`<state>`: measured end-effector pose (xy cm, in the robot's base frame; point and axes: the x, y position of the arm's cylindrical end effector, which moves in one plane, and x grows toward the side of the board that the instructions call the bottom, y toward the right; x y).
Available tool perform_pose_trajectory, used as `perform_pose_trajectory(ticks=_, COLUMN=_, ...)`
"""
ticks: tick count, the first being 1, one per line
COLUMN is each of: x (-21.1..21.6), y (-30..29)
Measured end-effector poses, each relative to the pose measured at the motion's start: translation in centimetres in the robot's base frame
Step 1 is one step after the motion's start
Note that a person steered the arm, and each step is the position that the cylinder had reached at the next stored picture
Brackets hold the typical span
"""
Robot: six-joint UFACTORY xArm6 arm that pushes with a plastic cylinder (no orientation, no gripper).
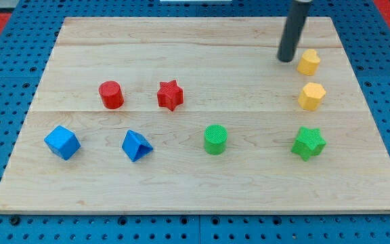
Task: Push green circle to the bottom left of green star
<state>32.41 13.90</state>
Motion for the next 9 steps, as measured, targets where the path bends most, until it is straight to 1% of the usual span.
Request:
perform_pose_trajectory(ticks=1, x=2.1, y=-7.1)
perform_pose_trajectory(ticks=2, x=10.2, y=-6.8)
perform_pose_trajectory(ticks=3, x=15.0, y=-7.4)
perform_pose_trajectory(ticks=4, x=14.5, y=-11.8)
perform_pose_trajectory(ticks=5, x=19.3, y=-11.7)
perform_pose_trajectory(ticks=6, x=19.5, y=-12.7)
perform_pose_trajectory(ticks=7, x=21.4, y=-17.1)
perform_pose_trajectory(ticks=8, x=24.6, y=-12.9)
perform_pose_trajectory(ticks=9, x=24.5, y=-9.3)
